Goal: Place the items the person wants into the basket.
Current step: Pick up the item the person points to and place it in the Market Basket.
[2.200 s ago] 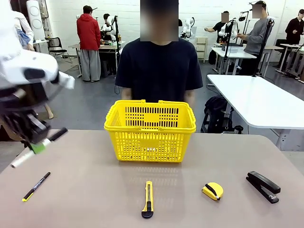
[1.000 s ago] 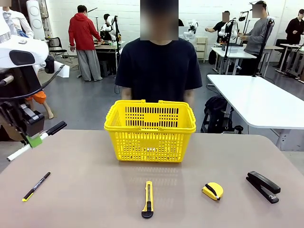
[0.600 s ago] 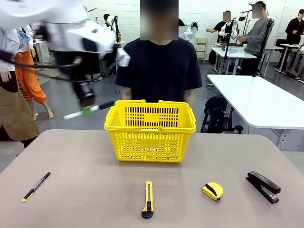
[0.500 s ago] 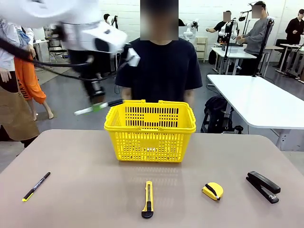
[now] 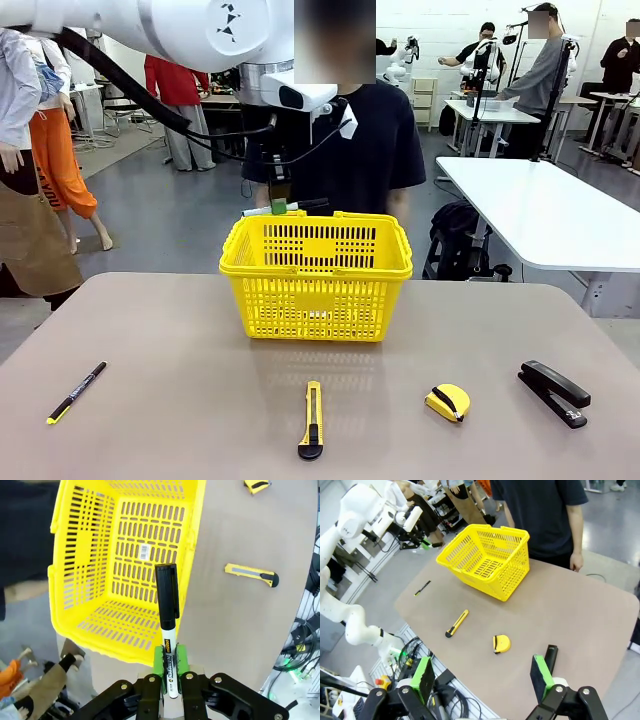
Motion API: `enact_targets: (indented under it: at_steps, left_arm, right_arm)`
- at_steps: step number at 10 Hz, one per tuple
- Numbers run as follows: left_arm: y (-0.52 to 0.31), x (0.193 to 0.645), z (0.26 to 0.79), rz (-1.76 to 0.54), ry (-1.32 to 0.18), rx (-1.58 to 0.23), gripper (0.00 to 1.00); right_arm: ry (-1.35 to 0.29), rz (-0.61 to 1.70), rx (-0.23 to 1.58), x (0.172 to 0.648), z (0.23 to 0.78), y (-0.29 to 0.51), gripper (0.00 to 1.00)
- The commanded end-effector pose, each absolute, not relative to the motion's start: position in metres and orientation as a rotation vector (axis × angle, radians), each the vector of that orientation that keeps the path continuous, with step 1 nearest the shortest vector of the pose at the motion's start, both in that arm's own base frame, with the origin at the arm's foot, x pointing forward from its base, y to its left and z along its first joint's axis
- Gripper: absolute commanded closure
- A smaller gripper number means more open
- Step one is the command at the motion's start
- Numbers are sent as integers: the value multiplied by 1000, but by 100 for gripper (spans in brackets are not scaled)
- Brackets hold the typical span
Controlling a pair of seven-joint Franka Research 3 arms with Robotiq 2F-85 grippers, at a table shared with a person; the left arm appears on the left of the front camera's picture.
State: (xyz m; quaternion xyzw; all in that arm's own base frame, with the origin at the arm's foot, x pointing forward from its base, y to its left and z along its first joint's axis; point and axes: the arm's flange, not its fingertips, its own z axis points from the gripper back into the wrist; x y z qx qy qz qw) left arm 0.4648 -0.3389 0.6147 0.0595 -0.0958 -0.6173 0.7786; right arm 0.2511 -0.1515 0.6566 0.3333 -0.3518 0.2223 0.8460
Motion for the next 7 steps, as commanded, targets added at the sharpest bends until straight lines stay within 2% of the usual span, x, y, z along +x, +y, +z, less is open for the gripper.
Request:
enact_targets:
  at_steps: [1, 2, 3, 7]
  left_arm:
    - [-337, 482, 623, -1368, -128, 41, 89]
    - [-338, 467, 626, -1356, -99, 85, 89]
    - [-340, 476, 611, -1352, -181, 92, 89]
    - [-340, 476, 611, -1352, -181, 92, 89]
  right_arm:
    - [-743, 473, 712, 252, 655, -152, 0]
    - [-743, 473, 712, 252, 655, -152, 0]
    - [-743, 473, 712, 252, 655, -152, 0]
    - [-743, 473, 712, 252, 655, -152, 0]
